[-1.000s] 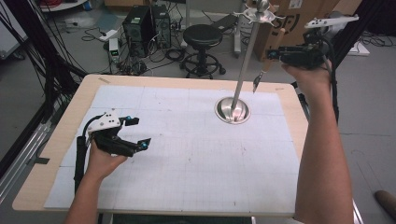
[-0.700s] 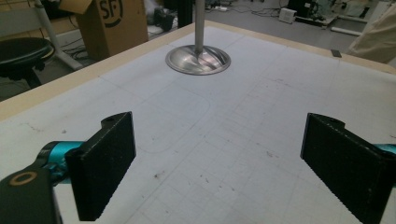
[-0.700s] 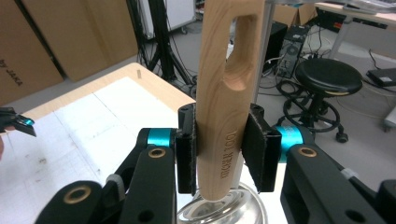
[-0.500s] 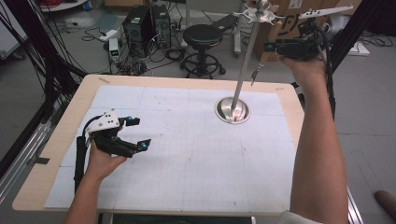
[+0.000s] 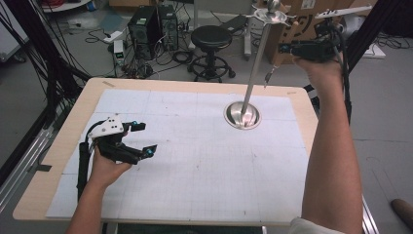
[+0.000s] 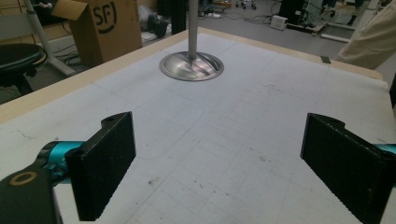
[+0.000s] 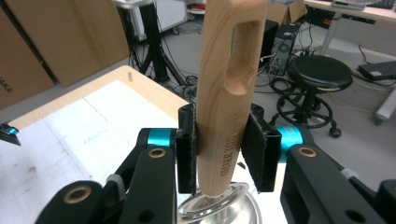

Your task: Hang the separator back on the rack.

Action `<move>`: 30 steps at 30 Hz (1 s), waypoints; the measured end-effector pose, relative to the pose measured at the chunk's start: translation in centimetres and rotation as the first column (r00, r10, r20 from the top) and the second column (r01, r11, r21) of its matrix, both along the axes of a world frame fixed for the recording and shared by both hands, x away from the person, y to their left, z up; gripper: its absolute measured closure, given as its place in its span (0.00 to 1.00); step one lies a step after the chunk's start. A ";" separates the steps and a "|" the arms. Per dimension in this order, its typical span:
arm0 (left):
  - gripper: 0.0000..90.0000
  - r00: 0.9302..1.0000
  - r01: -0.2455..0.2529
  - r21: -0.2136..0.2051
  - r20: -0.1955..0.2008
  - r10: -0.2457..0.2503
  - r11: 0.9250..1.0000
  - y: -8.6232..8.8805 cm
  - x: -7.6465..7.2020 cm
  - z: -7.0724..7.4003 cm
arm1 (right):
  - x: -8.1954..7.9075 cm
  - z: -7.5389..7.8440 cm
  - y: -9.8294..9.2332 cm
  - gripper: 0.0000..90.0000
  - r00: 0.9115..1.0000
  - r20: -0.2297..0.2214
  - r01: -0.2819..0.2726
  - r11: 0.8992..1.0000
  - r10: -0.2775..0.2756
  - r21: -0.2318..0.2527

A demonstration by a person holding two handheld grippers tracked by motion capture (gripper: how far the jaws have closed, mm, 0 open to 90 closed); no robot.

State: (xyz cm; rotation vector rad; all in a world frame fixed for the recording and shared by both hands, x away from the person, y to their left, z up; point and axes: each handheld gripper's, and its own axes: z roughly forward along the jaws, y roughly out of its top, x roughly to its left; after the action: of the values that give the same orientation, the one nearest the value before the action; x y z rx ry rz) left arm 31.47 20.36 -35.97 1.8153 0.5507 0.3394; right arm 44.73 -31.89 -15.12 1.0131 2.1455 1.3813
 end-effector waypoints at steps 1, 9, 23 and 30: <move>0.12 1.000 0.001 -0.001 0.000 -0.001 1.000 0.0 0.0 0.0 | 0.0 0.0 0.0 0.76 1.000 -0.001 0.002 1.000 -0.002 0.004; 0.12 1.000 -0.001 -0.006 0.002 0.001 1.000 0.1 0.0 0.0 | 0.3 0.2 -0.6 0.76 1.000 -0.001 0.017 1.000 -0.017 0.015; 0.12 1.000 -0.002 -0.004 0.001 0.002 1.000 0.1 -0.1 0.0 | 1.3 0.4 0.4 0.76 1.000 -0.006 0.004 1.000 -0.004 -0.010; 0.12 1.000 0.001 0.002 -0.001 -0.001 1.000 0.0 0.0 -0.1 | 1.6 0.3 0.5 0.76 1.000 -0.015 0.026 0.999 -0.027 -0.025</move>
State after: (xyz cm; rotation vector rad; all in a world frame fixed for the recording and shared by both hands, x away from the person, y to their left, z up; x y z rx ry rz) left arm 31.42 20.36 -36.04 1.8180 0.5507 0.3386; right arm 46.28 -31.37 -14.77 1.0428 2.1471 1.3359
